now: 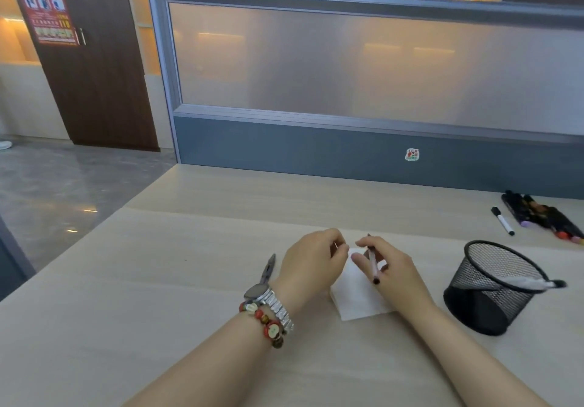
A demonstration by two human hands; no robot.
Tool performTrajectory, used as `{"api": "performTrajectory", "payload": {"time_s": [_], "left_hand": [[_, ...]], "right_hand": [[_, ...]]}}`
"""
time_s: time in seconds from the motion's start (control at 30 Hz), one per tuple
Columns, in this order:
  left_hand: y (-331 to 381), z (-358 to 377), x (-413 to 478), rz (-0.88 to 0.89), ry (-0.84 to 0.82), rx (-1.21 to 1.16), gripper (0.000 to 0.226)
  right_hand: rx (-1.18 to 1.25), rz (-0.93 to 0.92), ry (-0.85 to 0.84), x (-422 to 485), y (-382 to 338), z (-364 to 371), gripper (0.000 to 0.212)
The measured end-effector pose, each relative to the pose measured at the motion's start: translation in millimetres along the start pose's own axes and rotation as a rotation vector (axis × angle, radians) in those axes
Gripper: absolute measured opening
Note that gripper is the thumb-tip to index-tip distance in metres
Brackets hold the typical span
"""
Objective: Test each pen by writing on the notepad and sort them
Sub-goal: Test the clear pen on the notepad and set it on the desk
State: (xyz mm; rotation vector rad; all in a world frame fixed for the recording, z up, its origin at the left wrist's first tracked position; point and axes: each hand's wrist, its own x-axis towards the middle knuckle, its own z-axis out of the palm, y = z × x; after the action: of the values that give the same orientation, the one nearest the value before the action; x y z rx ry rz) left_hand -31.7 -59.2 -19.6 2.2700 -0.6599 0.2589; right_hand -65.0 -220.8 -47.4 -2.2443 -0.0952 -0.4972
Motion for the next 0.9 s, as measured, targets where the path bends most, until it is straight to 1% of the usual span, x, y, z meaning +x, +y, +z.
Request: {"api": "performTrajectory", "payload": {"time_s": [0.07,0.2,0.23,0.3,0.37,0.43,0.63,0.7,0.77,0.9], "left_hand": [[1,8,8,0.034,-0.011,0.039,0.017],[-3,25,19,0.120,-0.067,0.163,0.018],[-5,31,21,0.136,-0.105,0.201,0.021],[-10,40,24,0.159,-0.195,0.274,0.027],[-16,45,27,0.196,-0.269,0.337,0.032],[-22,46,27,0.224,-0.292,0.392,0.034],[-25,47,29,0.212,-0.256,0.434,0.031],[-26,48,28,0.204,-0.242,0.441,0.030],[-27,49,27,0.192,-0.236,0.440,0.032],[-25,51,27,0.182,-0.264,0.457,0.040]], "right_hand": [[0.087,0.036,0.019,1,12,-11,0.003],[0.396,0.198,0.146,6,25,-19,0.029],[0.456,0.225,0.184,8,29,-20,0.031],[0.522,0.264,0.223,10,34,-22,0.025],[0.514,0.300,0.240,12,38,-22,0.021],[0.490,0.318,0.238,12,40,-22,0.019],[0.442,0.299,0.177,11,40,-27,0.016],[0.394,0.302,0.192,11,41,-29,0.015],[0.409,0.313,0.211,10,42,-29,0.017],[0.416,0.339,0.222,10,43,-26,0.016]]}}
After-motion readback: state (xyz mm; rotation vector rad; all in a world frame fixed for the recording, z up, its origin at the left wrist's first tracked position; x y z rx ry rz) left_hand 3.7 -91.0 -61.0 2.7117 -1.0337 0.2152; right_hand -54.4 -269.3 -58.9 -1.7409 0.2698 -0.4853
